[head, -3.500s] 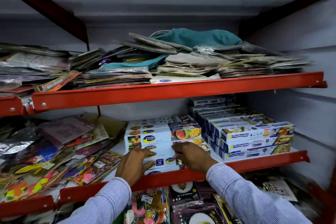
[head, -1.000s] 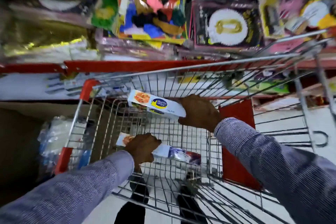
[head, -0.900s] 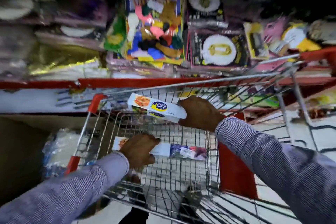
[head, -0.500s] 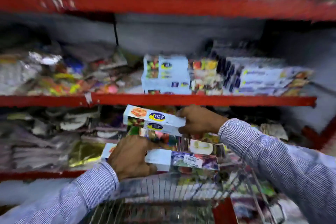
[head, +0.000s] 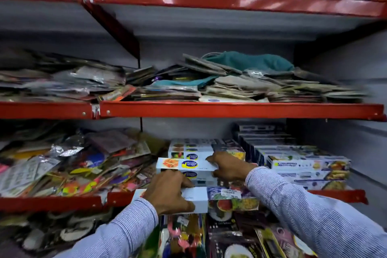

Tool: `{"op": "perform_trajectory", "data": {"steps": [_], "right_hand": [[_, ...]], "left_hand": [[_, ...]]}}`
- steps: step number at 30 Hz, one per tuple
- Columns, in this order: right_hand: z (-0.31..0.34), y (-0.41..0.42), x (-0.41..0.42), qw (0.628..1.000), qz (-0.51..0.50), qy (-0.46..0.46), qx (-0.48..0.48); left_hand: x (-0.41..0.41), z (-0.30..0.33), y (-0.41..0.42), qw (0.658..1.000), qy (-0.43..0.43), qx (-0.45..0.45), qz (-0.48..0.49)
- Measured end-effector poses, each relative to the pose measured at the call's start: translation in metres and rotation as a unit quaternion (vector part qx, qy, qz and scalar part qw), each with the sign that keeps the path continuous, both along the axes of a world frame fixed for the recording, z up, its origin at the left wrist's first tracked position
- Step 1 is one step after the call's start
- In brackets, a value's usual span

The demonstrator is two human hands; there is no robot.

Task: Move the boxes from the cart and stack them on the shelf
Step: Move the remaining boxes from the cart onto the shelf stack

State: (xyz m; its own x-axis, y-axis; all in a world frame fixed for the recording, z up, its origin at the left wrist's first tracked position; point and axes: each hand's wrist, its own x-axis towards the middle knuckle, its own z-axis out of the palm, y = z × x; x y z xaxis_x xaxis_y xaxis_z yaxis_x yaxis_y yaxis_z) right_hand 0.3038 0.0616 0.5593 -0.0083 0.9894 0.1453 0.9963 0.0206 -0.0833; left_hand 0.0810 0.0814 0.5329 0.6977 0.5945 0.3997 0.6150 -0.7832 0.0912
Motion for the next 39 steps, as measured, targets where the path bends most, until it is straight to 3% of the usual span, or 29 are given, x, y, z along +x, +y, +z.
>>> {"op": "perform_trajectory", "data": {"steps": [11, 20, 26, 29, 35, 39], "right_hand": [[-0.018, 0.077, 0.054, 0.999, -0.043, 0.004, 0.004], [-0.03, 0.1, 0.067, 0.998, -0.024, -0.002, 0.065], [-0.012, 0.087, 0.076, 0.988, -0.015, 0.11, 0.105], [-0.002, 0.074, 0.086, 0.983, -0.03, 0.102, 0.147], [-0.008, 0.045, 0.089, 0.995, -0.006, 0.052, 0.087], [-0.028, 0.034, 0.085, 0.997, 0.0, 0.002, 0.075]], "left_hand": [[0.027, 0.01, 0.049, 1.0, -0.018, -0.017, 0.001], [0.05, 0.008, 0.071, 1.0, -0.009, -0.025, -0.009], [0.077, 0.008, 0.085, 0.998, -0.024, -0.046, -0.019], [0.09, 0.009, 0.099, 0.998, -0.034, -0.042, -0.022], [0.108, -0.005, 0.119, 0.999, -0.047, 0.003, -0.016], [0.108, -0.026, 0.123, 0.994, -0.039, 0.105, -0.01]]}}
